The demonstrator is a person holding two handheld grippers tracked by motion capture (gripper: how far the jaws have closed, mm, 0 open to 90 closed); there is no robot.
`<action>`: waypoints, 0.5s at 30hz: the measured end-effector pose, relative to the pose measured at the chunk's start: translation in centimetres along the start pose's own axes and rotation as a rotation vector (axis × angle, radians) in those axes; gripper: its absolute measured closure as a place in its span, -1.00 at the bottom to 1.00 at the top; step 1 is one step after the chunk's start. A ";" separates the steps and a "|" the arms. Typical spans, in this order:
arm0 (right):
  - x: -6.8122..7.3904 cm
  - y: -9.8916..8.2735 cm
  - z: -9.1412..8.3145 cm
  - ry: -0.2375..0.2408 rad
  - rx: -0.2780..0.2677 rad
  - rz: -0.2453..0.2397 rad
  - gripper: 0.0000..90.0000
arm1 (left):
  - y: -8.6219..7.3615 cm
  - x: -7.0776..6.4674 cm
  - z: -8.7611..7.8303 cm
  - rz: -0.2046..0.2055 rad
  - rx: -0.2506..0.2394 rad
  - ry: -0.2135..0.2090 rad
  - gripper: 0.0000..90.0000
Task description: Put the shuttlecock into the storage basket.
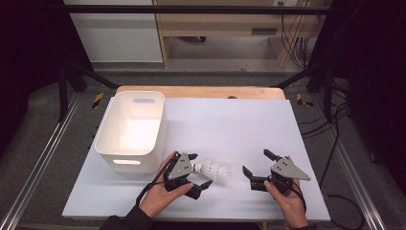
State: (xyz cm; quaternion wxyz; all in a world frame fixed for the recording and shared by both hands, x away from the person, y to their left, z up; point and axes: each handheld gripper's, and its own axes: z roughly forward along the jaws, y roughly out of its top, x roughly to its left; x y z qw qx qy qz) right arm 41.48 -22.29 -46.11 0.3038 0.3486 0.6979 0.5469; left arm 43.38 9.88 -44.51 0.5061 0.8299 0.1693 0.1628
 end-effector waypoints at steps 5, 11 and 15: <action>0.0 0.0 0.0 0.000 0.001 -0.001 -0.91 | 0.0 0.0 0.4 0.003 0.013 -0.006 -0.95; -0.1 0.0 -0.1 -0.002 -0.001 0.003 -0.91 | 0.0 0.2 0.5 0.012 0.019 -0.010 -0.95; -0.1 0.0 -0.1 -0.001 0.000 0.003 -0.91 | -0.1 0.3 0.5 0.029 0.028 -0.012 -0.95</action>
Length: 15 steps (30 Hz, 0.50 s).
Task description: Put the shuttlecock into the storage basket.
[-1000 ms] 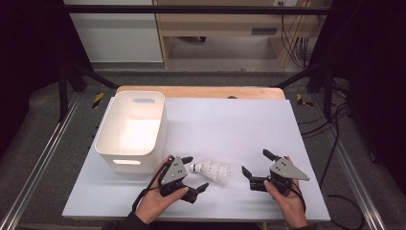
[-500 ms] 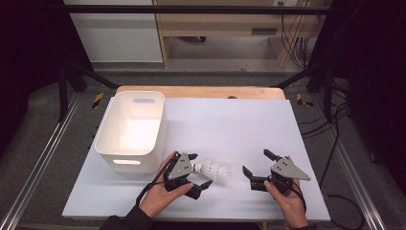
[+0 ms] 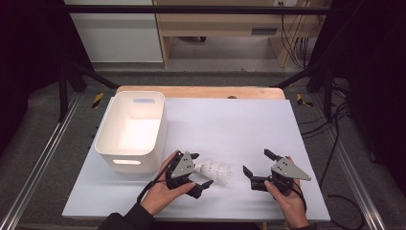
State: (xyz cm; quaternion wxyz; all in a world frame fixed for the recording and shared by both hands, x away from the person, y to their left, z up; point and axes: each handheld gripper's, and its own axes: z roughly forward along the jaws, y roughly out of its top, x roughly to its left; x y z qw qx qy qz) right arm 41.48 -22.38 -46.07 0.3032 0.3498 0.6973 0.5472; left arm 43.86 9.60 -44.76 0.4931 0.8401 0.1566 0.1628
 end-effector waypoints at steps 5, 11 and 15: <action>0.0 0.0 0.0 0.000 0.001 0.000 -0.91 | 0.0 0.0 0.1 0.004 -0.002 -0.008 -0.95; 0.0 0.0 0.1 0.002 0.003 0.000 -0.91 | -0.1 -0.1 0.3 0.015 0.004 -0.019 -0.95; 0.1 0.0 0.0 0.004 0.003 -0.005 -0.91 | -0.1 -0.2 0.4 0.016 0.003 -0.033 -0.95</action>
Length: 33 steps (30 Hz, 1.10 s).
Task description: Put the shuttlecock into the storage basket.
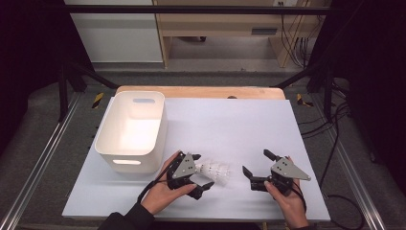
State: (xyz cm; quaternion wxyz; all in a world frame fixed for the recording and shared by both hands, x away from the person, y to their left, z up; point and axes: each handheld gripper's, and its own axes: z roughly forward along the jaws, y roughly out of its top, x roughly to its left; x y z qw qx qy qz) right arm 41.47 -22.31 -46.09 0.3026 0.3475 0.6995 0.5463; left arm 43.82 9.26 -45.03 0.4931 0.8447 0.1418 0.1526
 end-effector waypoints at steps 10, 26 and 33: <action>-0.2 0.0 0.0 -0.003 0.001 0.006 -0.91 | -0.3 0.0 0.5 0.033 0.042 -0.046 -0.94; -0.1 0.0 0.1 0.002 0.010 0.000 -0.91 | -0.8 1.3 2.9 0.025 0.085 -0.055 -0.93; -0.1 -0.1 0.0 0.002 0.013 0.004 -0.91 | -0.9 1.4 4.0 0.019 0.098 -0.079 -0.93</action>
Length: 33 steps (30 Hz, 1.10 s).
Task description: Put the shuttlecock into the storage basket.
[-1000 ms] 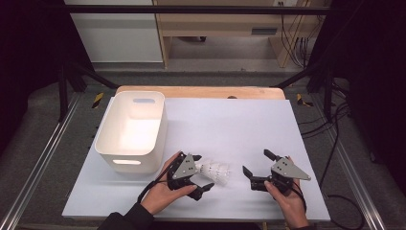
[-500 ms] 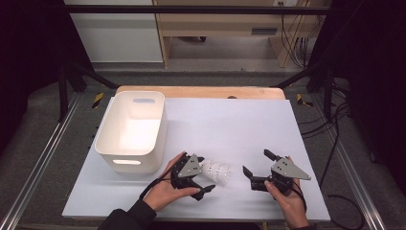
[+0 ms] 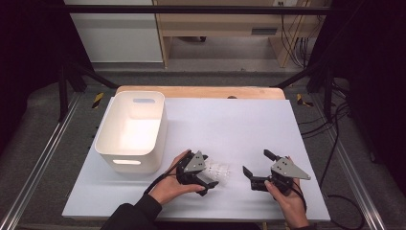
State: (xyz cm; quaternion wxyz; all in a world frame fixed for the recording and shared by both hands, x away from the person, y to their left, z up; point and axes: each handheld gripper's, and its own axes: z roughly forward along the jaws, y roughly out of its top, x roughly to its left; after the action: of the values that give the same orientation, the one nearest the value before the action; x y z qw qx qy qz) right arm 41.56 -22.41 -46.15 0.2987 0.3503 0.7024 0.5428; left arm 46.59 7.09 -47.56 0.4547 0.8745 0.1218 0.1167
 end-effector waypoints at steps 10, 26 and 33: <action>0.0 0.0 0.1 0.003 0.003 0.003 -0.91 | 0.5 0.0 1.0 0.004 0.012 -0.023 -0.92; 0.1 -0.1 0.2 0.007 0.010 0.002 -0.91 | 1.0 -0.5 2.2 0.005 0.039 -0.037 -0.92; 0.1 -0.1 0.2 0.008 0.012 0.002 -0.91 | 1.0 -0.8 2.4 0.007 0.048 -0.035 -0.90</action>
State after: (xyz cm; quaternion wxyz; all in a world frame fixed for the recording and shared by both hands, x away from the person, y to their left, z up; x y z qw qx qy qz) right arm 41.66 -22.28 -46.27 0.2931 0.3506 0.7065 0.5404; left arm 46.69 4.37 -48.16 0.4352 0.8875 0.1136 0.1000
